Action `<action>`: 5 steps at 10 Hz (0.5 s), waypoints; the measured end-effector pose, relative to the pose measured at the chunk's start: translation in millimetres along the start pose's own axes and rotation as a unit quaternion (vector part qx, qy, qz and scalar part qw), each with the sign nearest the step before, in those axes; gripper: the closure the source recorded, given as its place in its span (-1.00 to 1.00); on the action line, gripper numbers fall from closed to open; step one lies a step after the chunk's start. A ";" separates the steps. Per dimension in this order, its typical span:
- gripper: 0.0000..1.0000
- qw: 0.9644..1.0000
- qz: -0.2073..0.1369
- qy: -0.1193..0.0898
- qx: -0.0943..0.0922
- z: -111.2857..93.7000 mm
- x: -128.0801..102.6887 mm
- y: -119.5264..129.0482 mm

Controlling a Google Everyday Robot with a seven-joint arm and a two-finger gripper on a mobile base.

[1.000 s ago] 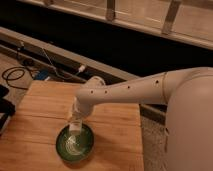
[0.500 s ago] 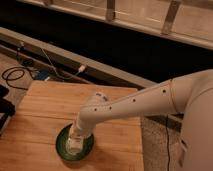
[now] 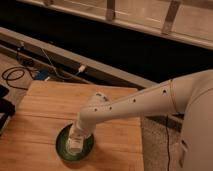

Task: Place the bottle in the ceramic bowl

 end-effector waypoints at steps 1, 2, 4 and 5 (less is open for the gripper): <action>0.06 1.000 -0.001 0.000 0.000 0.3 0.2 0.6; -0.13 1.000 0.000 0.001 0.000 1.2 0.7 0.3; -0.52 1.000 0.000 0.001 0.000 1.0 0.5 0.1; -0.60 1.000 0.000 0.001 0.000 0.9 0.4 0.1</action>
